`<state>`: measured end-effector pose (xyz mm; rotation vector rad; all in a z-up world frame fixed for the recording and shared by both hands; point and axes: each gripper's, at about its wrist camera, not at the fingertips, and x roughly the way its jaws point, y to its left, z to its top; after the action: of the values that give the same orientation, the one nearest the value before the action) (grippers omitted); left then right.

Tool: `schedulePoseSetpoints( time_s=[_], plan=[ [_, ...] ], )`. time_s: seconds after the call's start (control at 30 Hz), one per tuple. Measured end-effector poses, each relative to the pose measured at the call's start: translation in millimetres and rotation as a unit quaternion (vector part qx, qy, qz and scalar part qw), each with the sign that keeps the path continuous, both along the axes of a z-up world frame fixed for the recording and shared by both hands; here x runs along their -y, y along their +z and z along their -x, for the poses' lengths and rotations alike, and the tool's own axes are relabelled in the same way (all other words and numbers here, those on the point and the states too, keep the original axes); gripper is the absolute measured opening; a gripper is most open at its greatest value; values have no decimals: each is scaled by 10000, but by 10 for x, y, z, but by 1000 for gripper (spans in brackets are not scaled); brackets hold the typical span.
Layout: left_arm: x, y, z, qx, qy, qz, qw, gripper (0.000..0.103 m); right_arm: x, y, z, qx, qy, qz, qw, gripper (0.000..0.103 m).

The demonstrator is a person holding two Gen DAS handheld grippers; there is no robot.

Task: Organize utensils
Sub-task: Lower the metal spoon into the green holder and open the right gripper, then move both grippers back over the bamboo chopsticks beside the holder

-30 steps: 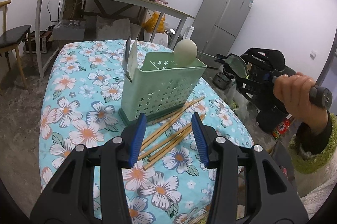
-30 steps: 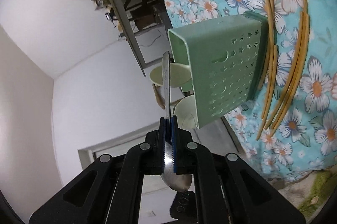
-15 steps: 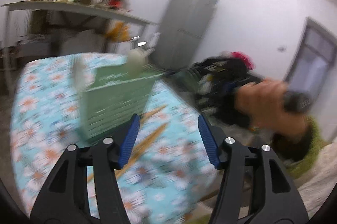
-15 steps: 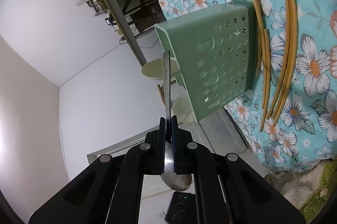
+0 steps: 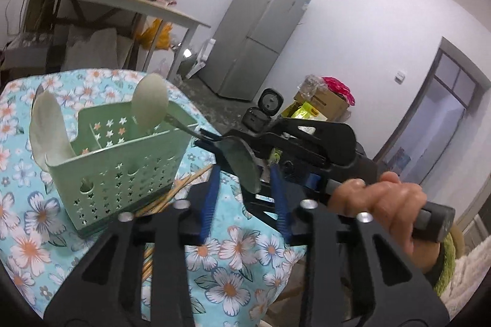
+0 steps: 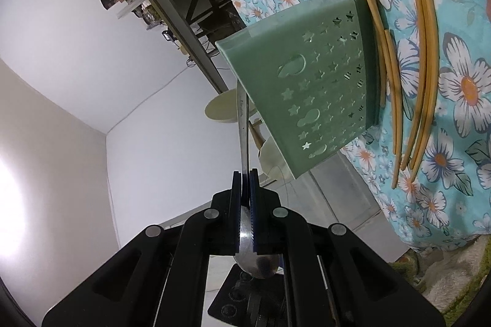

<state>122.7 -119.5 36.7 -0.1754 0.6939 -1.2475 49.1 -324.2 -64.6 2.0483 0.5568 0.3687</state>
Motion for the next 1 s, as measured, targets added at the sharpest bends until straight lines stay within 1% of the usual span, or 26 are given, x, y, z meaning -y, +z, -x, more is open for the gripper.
schedulePoseSetpoints(
  time_s=[0.1,0.17,0.2,0.37,0.5,0.63,0.67,0.7,0.83,1.0],
  plan=[
    [11,-30,-40,-36,9,-22,10000,14,14,-26,4,17,-27,-41,10000,6],
    [19,-18,-44,22,-15,-42,10000,4,26,-41,6,58,-50,-82,9999,6],
    [14,-4,-47,30,-19,-42,10000,2,28,-44,4,67,-49,-92,9999,6],
    [-27,116,-119,76,5,20,10000,1,36,-23,-59,221,26,-158,9996,6],
    [-57,279,-184,187,39,18,9998,1,57,33,-140,380,75,-191,9991,10],
    [-45,468,-278,328,58,-37,9994,1,96,68,-157,475,93,-174,9987,12],
    [-40,520,-300,423,122,-93,9990,1,125,69,-141,474,57,-139,9988,13],
    [-41,553,-316,466,147,-127,9987,1,155,64,-119,475,16,-134,9988,18],
    [58,642,-481,526,211,-349,9978,1,300,34,38,477,-245,-84,9985,22],
    [260,661,-629,541,58,-367,9978,2,468,12,286,427,-457,172,9979,28]
  ],
)
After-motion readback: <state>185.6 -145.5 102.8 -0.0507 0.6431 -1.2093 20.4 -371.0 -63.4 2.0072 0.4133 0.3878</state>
